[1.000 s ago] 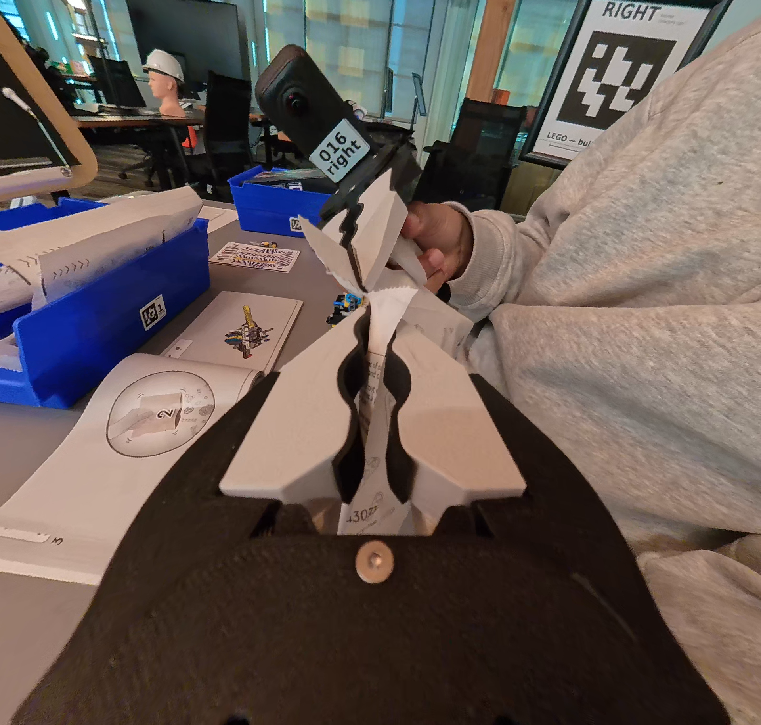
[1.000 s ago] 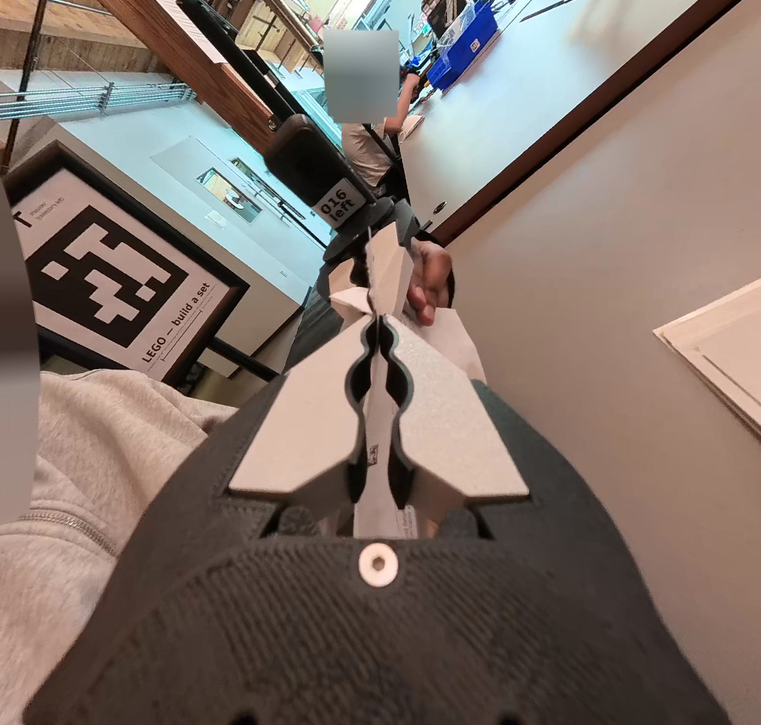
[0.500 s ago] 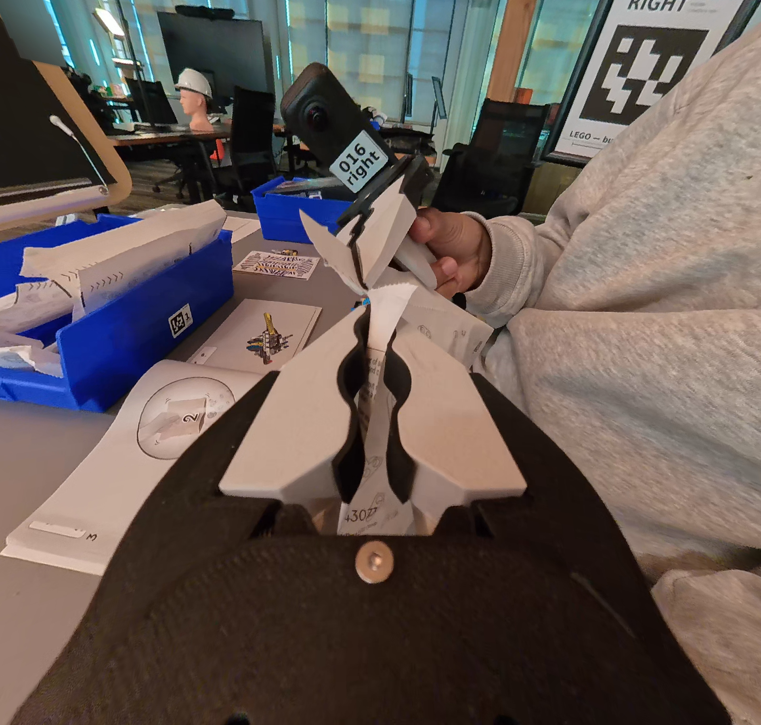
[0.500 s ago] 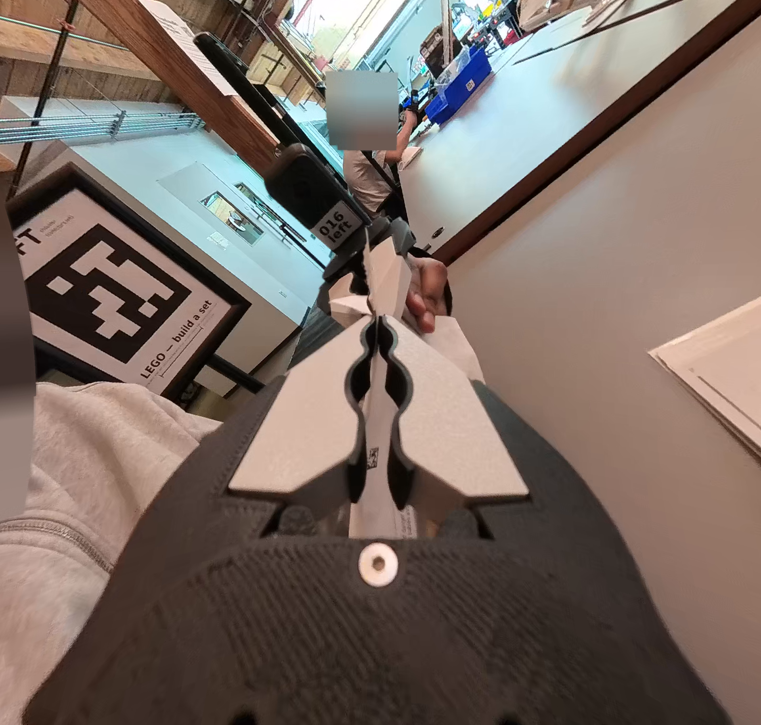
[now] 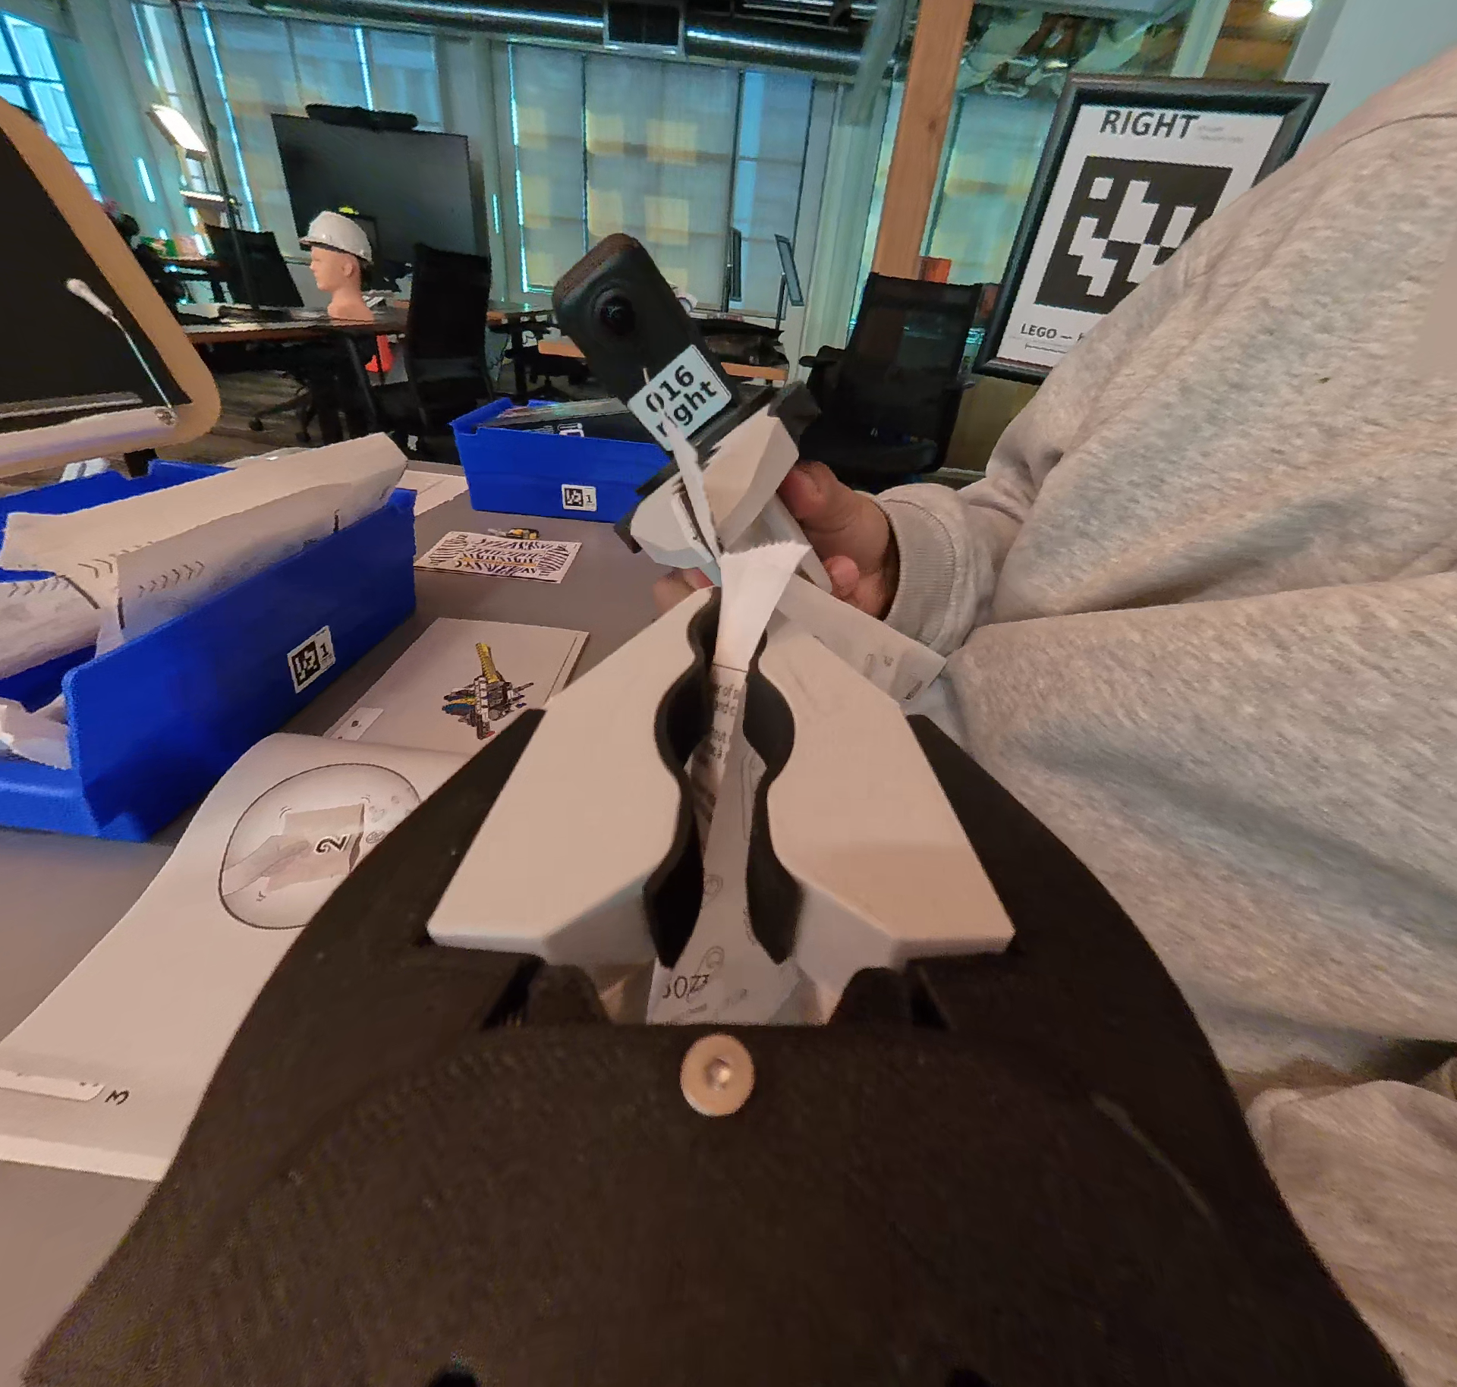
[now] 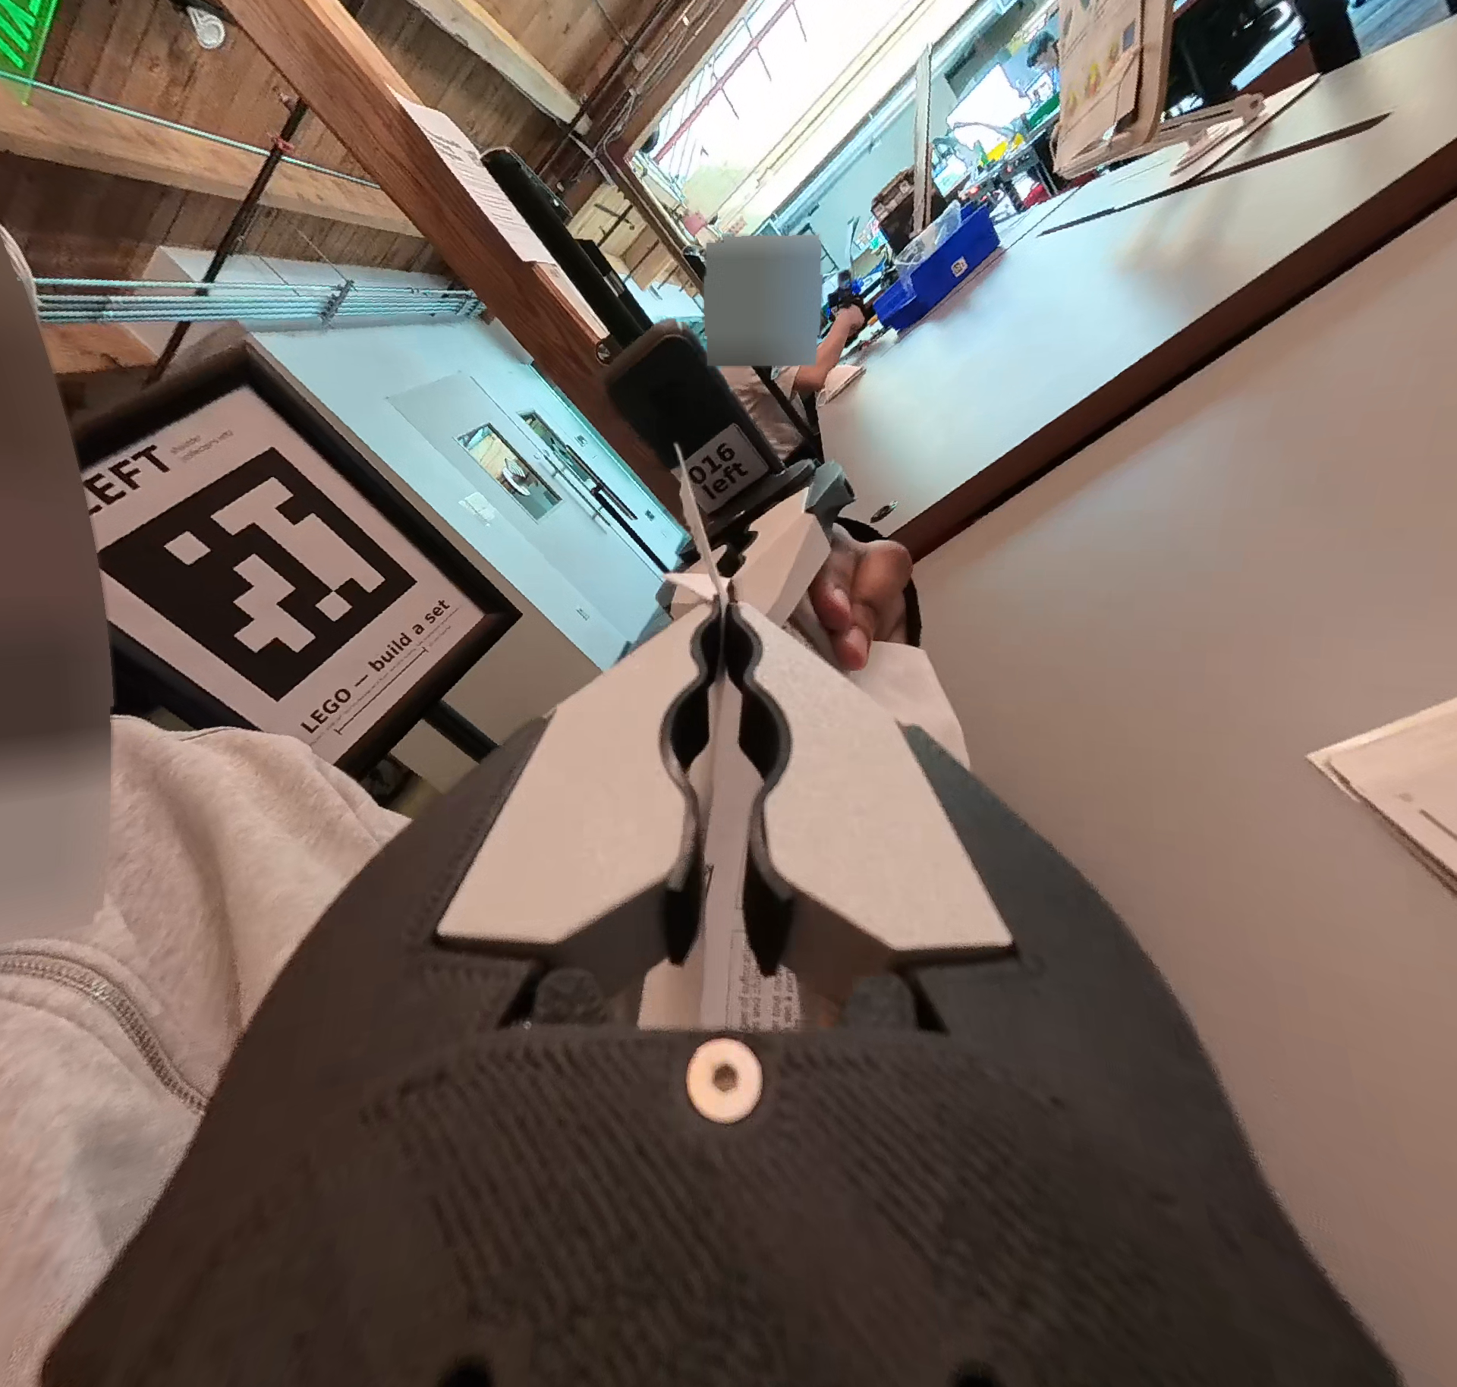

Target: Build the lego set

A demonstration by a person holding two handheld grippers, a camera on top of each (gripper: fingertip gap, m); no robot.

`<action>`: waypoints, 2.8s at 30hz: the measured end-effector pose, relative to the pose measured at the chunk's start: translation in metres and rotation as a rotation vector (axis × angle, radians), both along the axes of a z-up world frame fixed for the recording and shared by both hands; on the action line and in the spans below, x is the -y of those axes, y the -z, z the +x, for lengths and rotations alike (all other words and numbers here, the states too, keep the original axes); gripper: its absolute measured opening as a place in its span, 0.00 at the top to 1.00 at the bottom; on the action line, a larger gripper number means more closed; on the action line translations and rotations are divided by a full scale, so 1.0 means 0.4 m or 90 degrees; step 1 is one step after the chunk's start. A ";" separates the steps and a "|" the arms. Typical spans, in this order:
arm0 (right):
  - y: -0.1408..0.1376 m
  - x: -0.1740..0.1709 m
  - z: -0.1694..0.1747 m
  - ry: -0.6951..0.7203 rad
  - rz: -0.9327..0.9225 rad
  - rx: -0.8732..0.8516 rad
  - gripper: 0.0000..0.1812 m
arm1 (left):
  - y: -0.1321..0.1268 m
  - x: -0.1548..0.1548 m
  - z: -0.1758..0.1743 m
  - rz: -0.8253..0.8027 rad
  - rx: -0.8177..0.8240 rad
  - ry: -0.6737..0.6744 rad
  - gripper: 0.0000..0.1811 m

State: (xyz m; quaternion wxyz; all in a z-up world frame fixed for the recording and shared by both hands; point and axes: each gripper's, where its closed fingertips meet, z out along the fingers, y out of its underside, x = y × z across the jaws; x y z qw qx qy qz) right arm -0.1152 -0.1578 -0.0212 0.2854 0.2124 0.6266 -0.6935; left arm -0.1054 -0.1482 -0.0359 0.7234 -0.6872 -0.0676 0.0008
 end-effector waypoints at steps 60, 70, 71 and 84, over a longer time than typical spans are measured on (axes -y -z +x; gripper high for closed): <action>0.065 -0.078 -0.081 0.081 0.063 0.035 0.81 | -0.021 -0.012 -0.078 0.008 0.050 -0.119 1.00; 0.059 -0.071 -0.019 -0.013 0.065 0.006 1.00 | -0.009 -0.031 -0.063 -0.018 0.064 -0.102 1.00; 0.056 -0.072 -0.016 -0.017 0.066 0.001 1.00 | -0.012 -0.031 -0.059 -0.011 0.064 -0.096 0.95; 0.018 -0.082 0.001 -0.047 0.059 -0.029 1.00 | -0.001 -0.090 -0.007 -0.075 0.067 -0.033 1.00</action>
